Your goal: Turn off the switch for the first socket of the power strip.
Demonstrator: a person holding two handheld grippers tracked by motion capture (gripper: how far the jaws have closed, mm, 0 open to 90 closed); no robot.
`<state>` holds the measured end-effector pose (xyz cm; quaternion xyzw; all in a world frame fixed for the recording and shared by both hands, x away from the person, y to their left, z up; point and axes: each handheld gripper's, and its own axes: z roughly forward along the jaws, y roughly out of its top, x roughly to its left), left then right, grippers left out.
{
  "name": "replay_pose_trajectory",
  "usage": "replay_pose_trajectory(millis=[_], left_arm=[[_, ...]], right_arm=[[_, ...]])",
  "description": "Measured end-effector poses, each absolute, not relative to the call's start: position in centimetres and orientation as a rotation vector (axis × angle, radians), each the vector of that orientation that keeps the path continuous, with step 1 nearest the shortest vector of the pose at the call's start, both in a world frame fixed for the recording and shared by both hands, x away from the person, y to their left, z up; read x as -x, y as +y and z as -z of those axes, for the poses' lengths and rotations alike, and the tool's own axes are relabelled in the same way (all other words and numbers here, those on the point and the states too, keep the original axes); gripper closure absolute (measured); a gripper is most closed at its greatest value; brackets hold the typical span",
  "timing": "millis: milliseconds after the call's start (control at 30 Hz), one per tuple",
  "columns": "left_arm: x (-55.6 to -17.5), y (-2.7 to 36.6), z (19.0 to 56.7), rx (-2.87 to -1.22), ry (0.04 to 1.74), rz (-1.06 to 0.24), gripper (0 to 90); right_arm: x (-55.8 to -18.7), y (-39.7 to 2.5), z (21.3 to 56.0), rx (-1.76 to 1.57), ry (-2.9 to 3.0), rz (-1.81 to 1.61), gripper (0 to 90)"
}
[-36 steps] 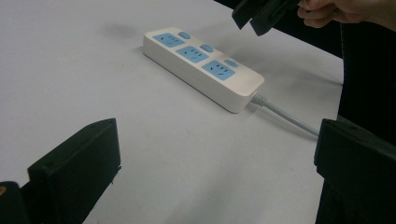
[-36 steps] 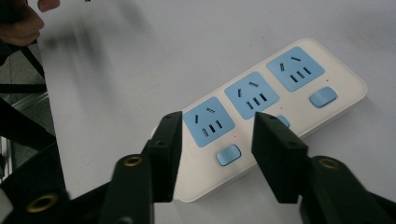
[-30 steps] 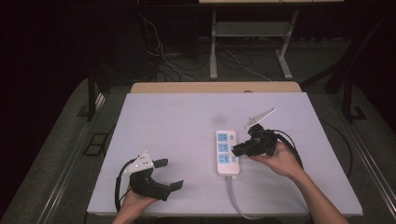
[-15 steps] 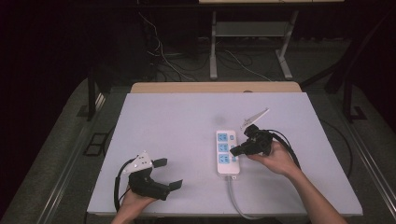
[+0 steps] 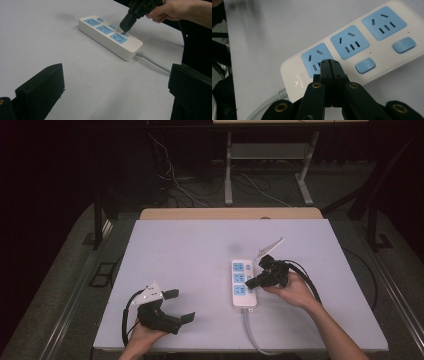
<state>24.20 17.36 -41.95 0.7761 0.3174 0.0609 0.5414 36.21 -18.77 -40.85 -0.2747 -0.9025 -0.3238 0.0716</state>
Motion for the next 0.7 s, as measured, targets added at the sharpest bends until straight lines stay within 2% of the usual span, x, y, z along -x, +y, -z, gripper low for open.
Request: replay_pose_trajectory(millis=[233, 700], left_arm=[[-24.2, 17.3, 41.9, -1.827, 0.755, -0.13, 0.0], [-24.1, 17.2, 42.0, -1.842, 0.755, -0.132, 0.0]], right_arm=[[-35.6, -18.1, 40.8, 0.762, -2.841, 0.918, 89.9], [-35.9, -19.2, 41.7, 0.781, -2.743, 1.031, 90.0]])
